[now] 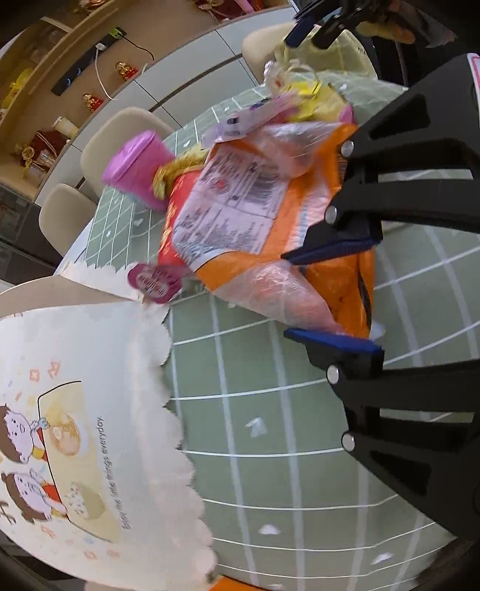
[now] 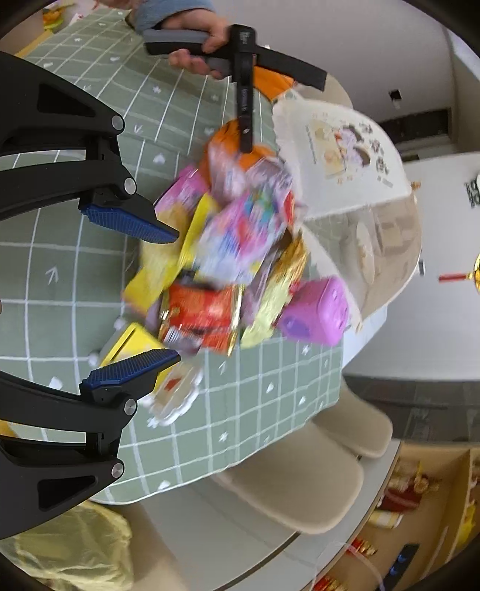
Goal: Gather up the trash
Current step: 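Grasp the cartoon candy wrapper with the right gripper while the left lifts the orange bag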
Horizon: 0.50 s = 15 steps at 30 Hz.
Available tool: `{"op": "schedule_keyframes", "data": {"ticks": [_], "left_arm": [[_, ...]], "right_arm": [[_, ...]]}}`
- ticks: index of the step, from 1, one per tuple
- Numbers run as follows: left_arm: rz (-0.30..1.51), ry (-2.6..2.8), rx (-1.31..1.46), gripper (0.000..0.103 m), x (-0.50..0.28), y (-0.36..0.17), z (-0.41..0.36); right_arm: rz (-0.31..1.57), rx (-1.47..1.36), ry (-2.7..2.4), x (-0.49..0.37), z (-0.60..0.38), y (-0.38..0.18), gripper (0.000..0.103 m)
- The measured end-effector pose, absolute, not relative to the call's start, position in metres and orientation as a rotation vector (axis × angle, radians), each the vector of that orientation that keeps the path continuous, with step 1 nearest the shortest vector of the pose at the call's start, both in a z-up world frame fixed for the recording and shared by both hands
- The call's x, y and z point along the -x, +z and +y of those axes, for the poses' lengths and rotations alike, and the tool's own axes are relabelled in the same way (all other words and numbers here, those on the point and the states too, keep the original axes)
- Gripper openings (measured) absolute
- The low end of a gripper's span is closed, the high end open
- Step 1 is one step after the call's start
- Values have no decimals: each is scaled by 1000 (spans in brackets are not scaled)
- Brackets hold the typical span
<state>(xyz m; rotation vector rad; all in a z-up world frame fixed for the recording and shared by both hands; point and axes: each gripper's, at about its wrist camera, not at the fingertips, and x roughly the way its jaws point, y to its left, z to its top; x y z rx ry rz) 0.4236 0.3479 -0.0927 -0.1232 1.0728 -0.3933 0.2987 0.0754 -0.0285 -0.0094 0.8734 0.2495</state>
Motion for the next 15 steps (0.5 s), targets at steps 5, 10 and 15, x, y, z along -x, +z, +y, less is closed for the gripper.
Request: {"op": "schedule_keyframes", "data": {"ticks": [5, 10, 15], "left_arm": [[1092, -356, 183, 15, -396, -85, 358], [1089, -315, 193, 14, -369, -77, 365], [1083, -284, 183, 17, -357, -74, 369]], "right_arm": [[863, 70, 371, -331, 98, -27, 56], [896, 109, 453, -369, 116, -40, 56], [974, 223, 435, -401, 141, -74, 56]]}}
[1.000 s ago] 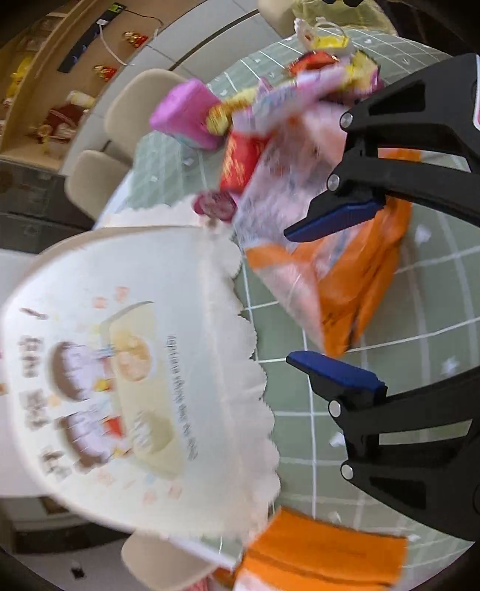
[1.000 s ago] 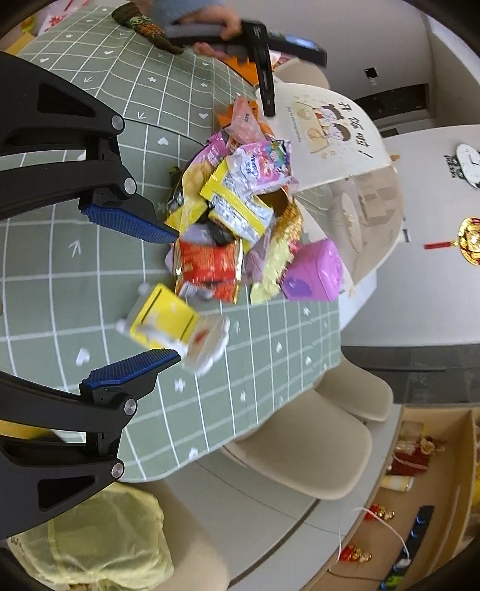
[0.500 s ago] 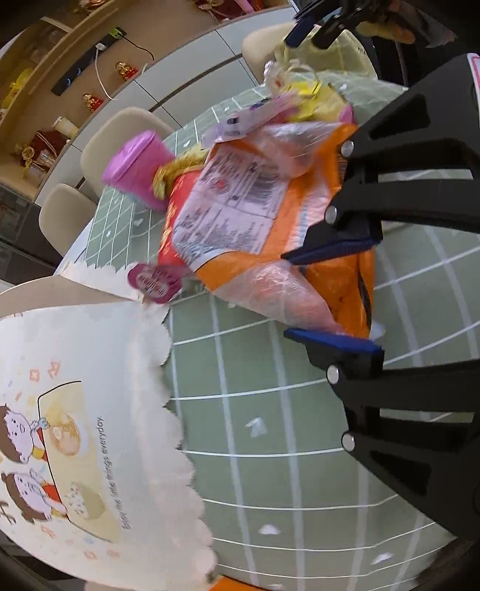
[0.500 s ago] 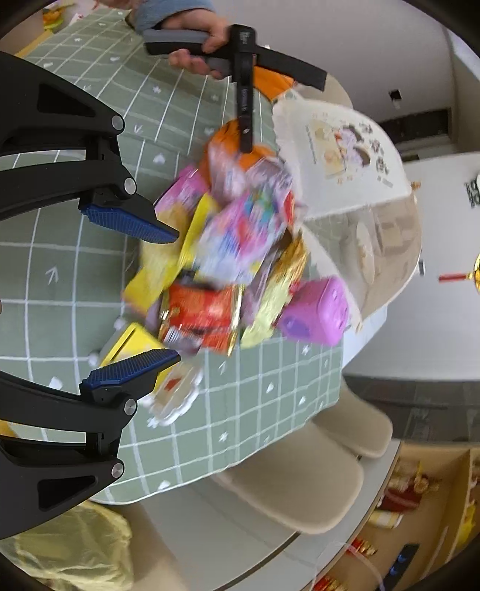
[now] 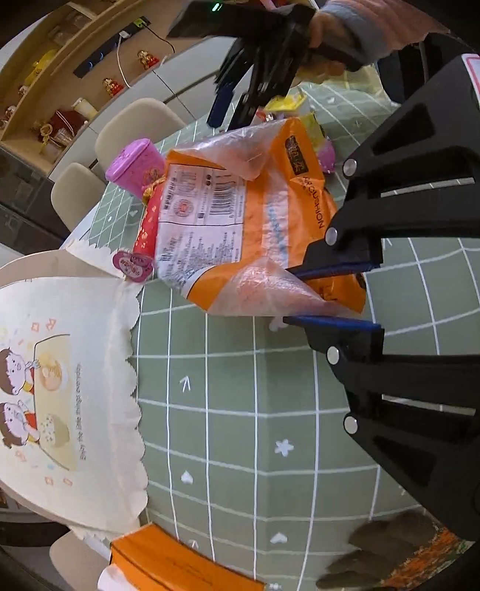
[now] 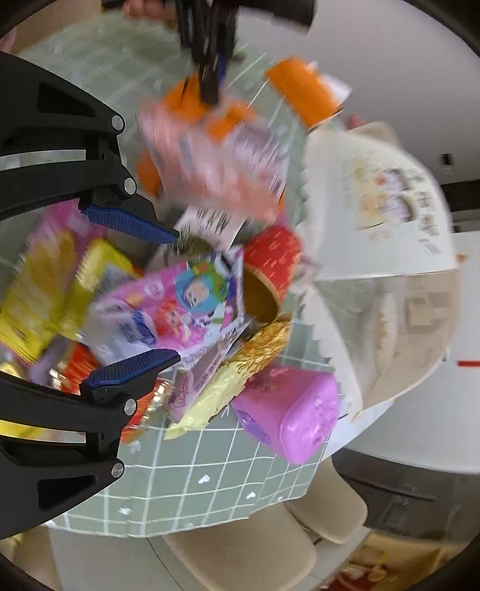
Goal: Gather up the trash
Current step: 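Grasp the cartoon candy wrapper with the right gripper while the left lifts the orange bag, then carry both wrappers over the yellow-lined bin and open the left gripper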
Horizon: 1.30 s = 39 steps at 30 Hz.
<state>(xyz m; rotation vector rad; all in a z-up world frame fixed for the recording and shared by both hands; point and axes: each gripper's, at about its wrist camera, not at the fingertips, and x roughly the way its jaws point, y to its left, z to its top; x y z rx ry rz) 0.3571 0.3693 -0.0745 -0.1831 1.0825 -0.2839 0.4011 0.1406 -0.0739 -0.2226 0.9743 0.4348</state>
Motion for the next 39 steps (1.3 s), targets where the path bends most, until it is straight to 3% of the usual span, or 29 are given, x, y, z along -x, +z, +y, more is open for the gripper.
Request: {"op": "schedule_keyframes", "data": {"ticks": [1, 2, 4, 6, 8, 19, 21, 23, 31, 39], "left_arm": [[1081, -281, 176, 17, -355, -74, 370], [1080, -283, 173, 17, -353, -74, 370], [1083, -290, 157, 20, -350, -73, 369], [1076, -298, 138, 23, -350, -73, 370], [1066, -294, 119, 24, -352, -73, 370], [1051, -289, 78, 26, -386, -85, 356], [1053, -297, 104, 13, -386, -83, 356], [1046, -303, 117, 12, -384, -77, 356], [883, -274, 54, 9, -366, -16, 332], [759, -337, 26, 9, -325, 47, 249]], "right_arm": [[995, 232, 425, -407, 141, -80, 52], [1017, 226, 416, -411, 140, -84, 40], [1019, 179, 419, -410, 134, -78, 33], [995, 138, 405, -404, 125, -65, 17], [979, 79, 396, -397, 115, -52, 11], [970, -22, 330, -357, 94, -19, 11], [975, -28, 321, -352, 88, -19, 11], [971, -26, 304, -345, 83, -18, 11], [911, -46, 255, -305, 40, 2, 11], [819, -55, 234, -259, -32, 36, 11]]}}
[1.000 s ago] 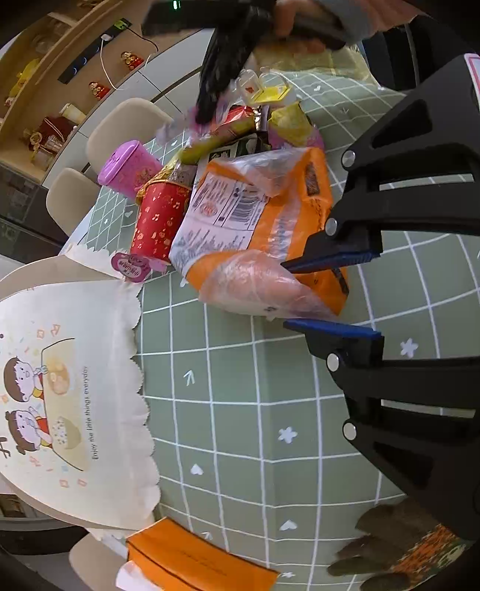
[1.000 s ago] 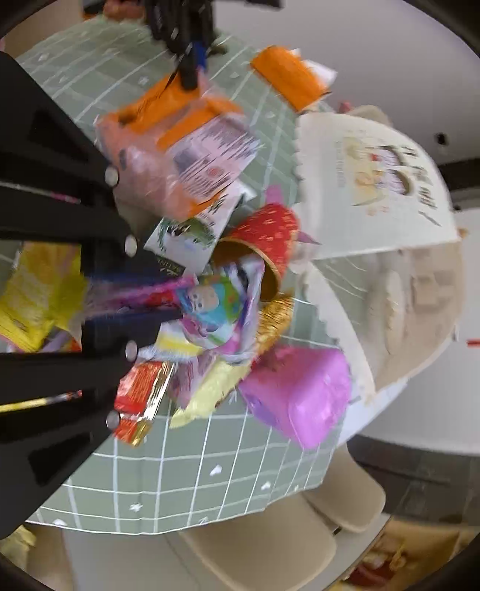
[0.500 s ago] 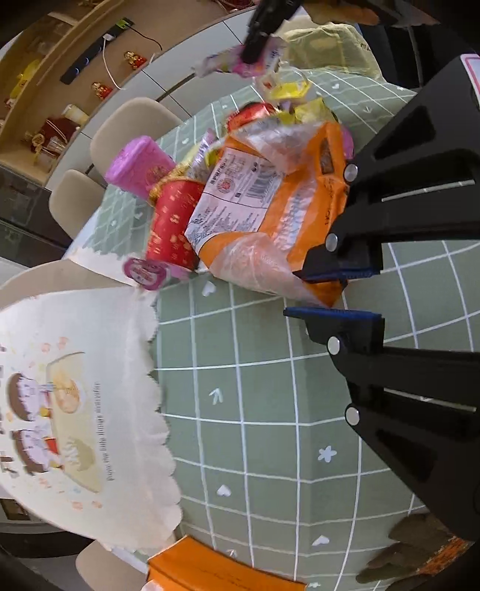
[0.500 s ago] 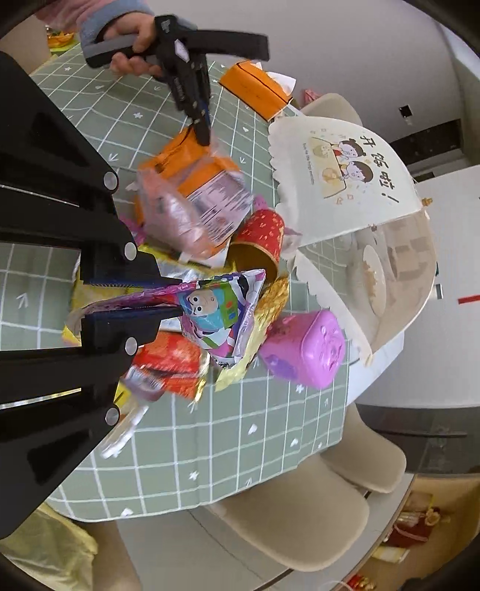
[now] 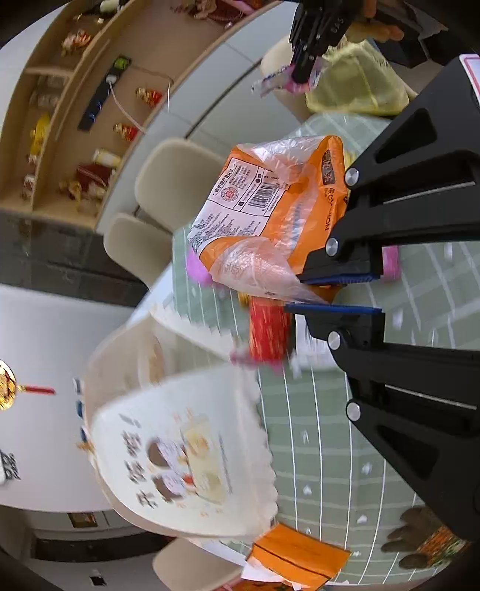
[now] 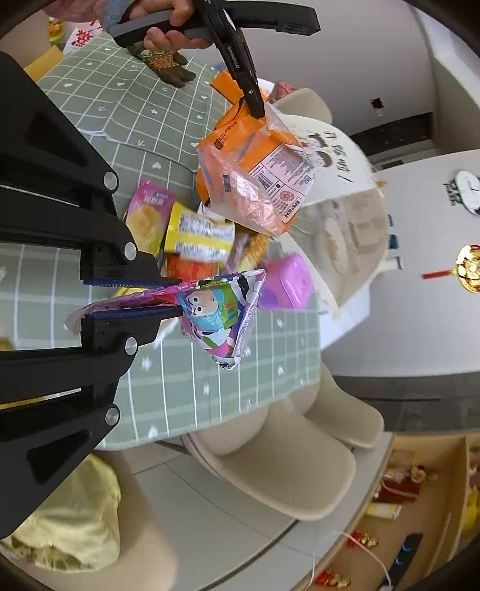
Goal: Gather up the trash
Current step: 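Carry both wrappers over the yellow-lined bin and open the left gripper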
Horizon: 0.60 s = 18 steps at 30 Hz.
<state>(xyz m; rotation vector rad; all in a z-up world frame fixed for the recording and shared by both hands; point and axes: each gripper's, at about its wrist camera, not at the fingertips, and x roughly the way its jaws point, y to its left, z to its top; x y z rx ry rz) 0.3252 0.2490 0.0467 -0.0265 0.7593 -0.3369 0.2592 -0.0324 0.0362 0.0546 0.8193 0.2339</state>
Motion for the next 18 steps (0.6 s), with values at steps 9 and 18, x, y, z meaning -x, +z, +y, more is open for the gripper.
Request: {"op": "schedule_keyframes", "data": {"ticks": [9, 18], "left_arm": [[756, -524, 46, 9, -273, 66, 87], [877, -724, -9, 9, -237, 32, -84]], "right_arm": [[724, -78, 94, -172, -186, 69, 11], [678, -83, -81, -111, -313, 82, 11]]}}
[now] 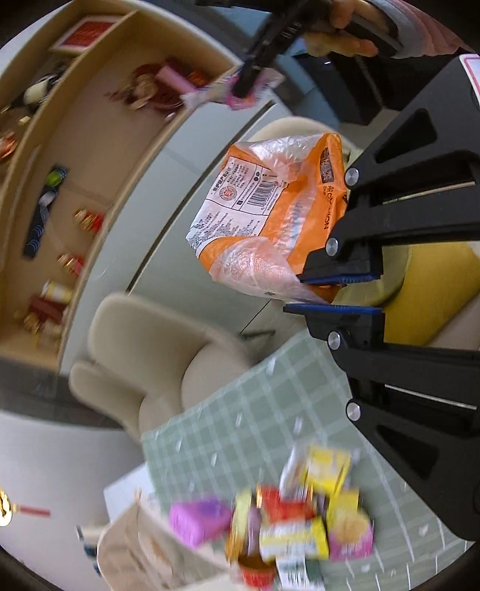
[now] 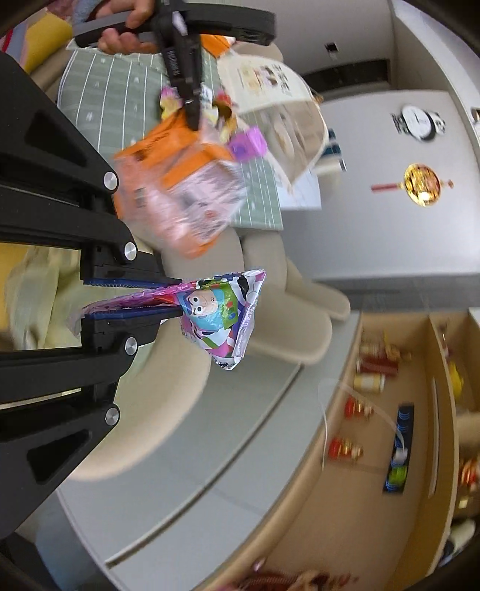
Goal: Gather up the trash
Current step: 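Carry both wrappers over the yellow-lined bin and open the left gripper, then open the right gripper to drop the candy wrapper into the bin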
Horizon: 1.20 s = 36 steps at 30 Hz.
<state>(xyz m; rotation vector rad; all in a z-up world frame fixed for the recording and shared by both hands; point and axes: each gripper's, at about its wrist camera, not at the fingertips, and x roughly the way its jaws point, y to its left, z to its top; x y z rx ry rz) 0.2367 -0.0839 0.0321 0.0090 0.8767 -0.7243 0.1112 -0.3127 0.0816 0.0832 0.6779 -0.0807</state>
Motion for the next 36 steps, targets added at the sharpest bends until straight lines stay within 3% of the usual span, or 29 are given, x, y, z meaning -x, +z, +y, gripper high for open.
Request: {"op": "schedule_keyframes", "data": {"ticks": [10, 14, 17, 23, 31, 36], "left_arm": [[975, -776, -137, 9, -214, -20, -191], [1036, -813, -119, 30, -219, -33, -200], [1044, -829, -102, 35, -220, -31, -198], [1019, -793, -69, 36, -229, -14, -174], [1029, -749, -25, 36, -238, -5, -146], [1062, -780, 41, 36, -245, -10, -149]], "right_arm": [[696, -202, -56, -110, -352, 43, 11], [743, -228, -32, -123, -350, 18, 11], [783, -242, -7, -134, -345, -1, 11], [812, -275, 96, -158, -326, -19, 11], [1120, -249, 121, -180, -316, -102, 11], [1173, -276, 79, -175, -336, -116, 11]]}}
